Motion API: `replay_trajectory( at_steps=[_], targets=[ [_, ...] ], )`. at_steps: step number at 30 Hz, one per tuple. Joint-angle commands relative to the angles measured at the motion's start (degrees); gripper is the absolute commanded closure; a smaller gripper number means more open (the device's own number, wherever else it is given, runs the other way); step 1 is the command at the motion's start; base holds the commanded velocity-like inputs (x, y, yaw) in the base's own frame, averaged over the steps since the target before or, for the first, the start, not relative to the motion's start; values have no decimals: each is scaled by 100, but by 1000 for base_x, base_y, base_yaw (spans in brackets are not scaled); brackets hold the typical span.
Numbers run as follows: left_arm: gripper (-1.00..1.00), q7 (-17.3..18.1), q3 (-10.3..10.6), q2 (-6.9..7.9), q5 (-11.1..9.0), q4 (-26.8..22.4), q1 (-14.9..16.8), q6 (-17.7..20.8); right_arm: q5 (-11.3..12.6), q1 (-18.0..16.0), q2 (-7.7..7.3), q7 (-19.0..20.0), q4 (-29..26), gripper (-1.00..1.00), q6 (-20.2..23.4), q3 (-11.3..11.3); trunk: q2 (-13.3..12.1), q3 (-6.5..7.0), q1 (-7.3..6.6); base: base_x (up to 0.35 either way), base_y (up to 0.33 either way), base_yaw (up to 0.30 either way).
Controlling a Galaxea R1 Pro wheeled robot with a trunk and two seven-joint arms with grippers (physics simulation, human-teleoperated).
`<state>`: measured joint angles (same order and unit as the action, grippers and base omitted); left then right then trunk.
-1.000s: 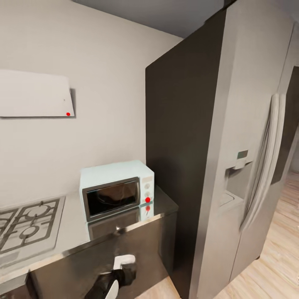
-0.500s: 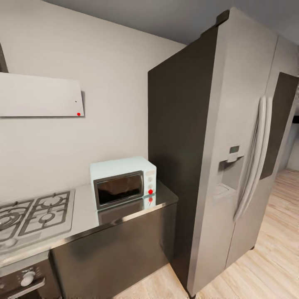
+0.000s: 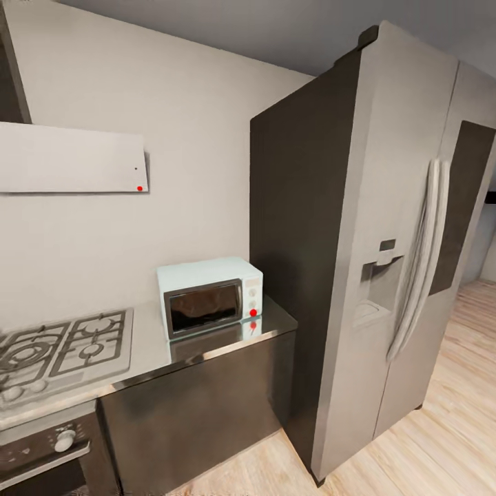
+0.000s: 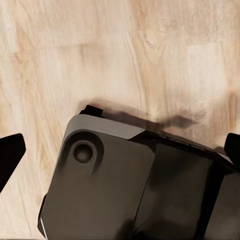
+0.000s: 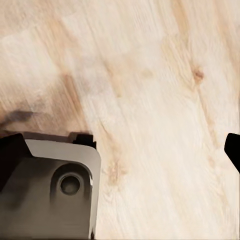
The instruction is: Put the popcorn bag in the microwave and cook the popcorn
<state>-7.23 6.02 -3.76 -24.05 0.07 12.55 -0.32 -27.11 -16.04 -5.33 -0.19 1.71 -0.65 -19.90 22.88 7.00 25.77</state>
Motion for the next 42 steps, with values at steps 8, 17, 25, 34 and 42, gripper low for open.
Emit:
replay_trajectory(
  at_steps=[8, 17, 25, 34, 42],
  targets=[
    [-100, -30, 49, -2, -68, 1, 2, -3, -171, -5, 2, 3, 14, -100, -3, -49, 5, -47, 2, 0, 0, 231],
    [-100, -17, 49, 143, -68, -7, 2, -4, -178, -5, 72, -7, 14, -100, -54, -58, 5, -64, 2, 0, 0, 293],
    [-100, -16, 49, 140, -65, -4, 2, -3, -180, -5, 85, -7, 22, -100, 8, -58, 5, -65, 2, 0, 0, 300],
    [-100, -16, 49, 138, -56, -7, 2, -3, -180, -5, 109, -7, 20, -100, 4, -58, 5, -65, 2, 0, 0, 300],
    [-100, -16, 49, 146, -65, -7, 2, -3, -180, -5, 110, -16, 23, -100, -5, -58, 5, -65, 2, 0, 0, 300]
  ],
)
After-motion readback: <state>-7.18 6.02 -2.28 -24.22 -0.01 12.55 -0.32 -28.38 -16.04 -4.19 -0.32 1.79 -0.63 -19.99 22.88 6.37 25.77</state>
